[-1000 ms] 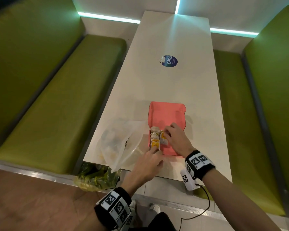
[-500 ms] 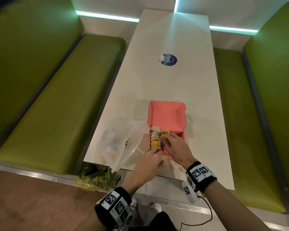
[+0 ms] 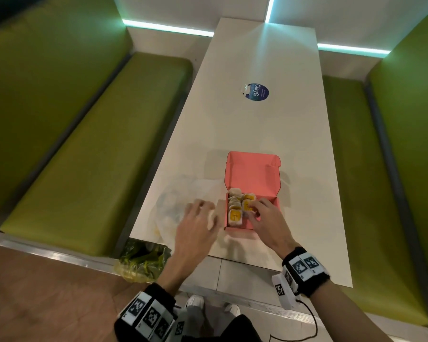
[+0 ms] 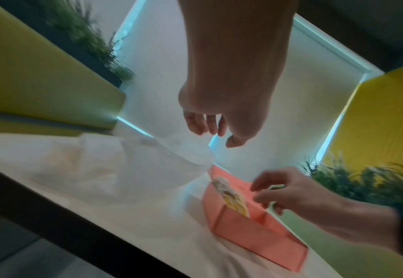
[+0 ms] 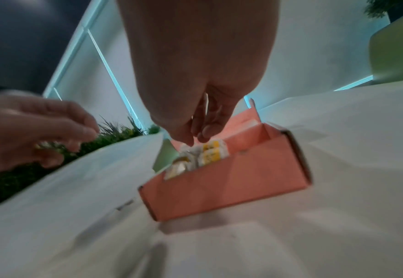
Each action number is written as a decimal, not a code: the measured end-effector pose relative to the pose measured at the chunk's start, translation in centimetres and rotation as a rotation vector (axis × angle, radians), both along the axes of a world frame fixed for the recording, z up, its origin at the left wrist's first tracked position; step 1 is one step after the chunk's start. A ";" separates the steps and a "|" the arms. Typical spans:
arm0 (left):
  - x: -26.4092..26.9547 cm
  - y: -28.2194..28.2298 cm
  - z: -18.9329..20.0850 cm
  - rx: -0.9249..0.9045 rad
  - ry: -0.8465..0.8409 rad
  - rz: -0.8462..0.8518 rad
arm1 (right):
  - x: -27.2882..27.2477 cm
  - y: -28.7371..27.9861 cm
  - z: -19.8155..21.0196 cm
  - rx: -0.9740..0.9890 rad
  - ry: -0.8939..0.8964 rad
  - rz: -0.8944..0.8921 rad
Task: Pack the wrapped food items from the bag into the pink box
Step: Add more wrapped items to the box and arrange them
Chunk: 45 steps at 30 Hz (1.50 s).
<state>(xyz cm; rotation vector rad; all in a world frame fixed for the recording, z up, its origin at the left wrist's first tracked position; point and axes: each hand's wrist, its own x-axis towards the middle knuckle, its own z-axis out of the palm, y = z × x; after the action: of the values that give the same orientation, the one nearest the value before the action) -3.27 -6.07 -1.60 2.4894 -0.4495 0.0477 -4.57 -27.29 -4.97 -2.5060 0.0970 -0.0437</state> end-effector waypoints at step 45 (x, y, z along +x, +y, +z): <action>1.5 7.1 3.1 -0.186 0.175 0.117 | 7.2 17.8 6.2 -0.518 0.537 0.592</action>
<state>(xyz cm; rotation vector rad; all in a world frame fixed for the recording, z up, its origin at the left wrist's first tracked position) -1.77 1.00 1.46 2.3101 -0.2149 -0.0783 2.66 -9.48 1.19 -2.8772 -0.4966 0.9527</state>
